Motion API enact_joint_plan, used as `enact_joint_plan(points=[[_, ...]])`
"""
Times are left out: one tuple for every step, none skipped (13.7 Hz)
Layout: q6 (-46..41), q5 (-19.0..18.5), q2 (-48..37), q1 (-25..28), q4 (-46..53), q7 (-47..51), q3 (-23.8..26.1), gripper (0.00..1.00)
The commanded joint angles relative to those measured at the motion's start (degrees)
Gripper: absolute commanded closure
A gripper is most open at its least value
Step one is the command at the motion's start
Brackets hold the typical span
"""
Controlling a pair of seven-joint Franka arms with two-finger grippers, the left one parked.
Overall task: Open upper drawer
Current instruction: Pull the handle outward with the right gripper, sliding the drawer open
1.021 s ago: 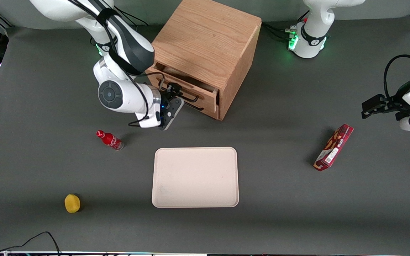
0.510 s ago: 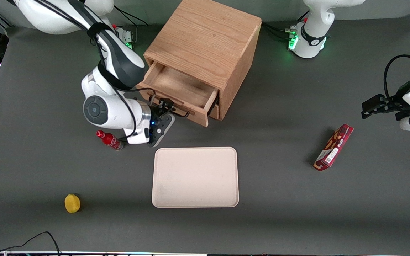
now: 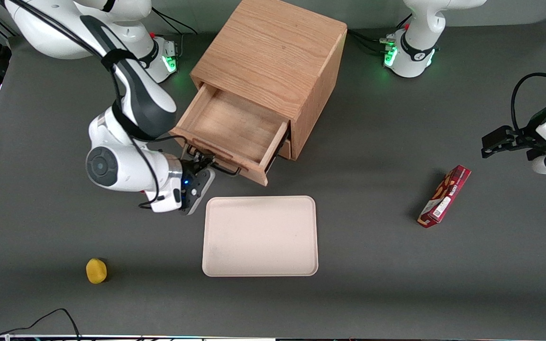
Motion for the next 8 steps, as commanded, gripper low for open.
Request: enact_joint_plan(points=[[-2.0,-3.4,3.2,0.4,5.1,-2.4,-0.7,0.00],[-3.1,-3.9,4.0,0.4,6.6,-2.5,-0.8,0.00],[-4.2,-4.4,5.4,0.5,9.0,-2.7,-1.1,0.00],[-5.7,-5.5,6.8,0.7,11.3,-2.8,-1.5,0.00],[-6.8,-7.1,8.0,0.6,13.4,-2.8,-1.5,0.00],[-7.6,-8.1,9.1,0.6,15.3,-3.7,-1.5,0.00],[-7.9,-8.2,10.0,0.7,16.2,-5.0,-1.5,0.00],[-7.8,-8.2,10.2,0.5,16.6,-6.1,-1.6,0.00]])
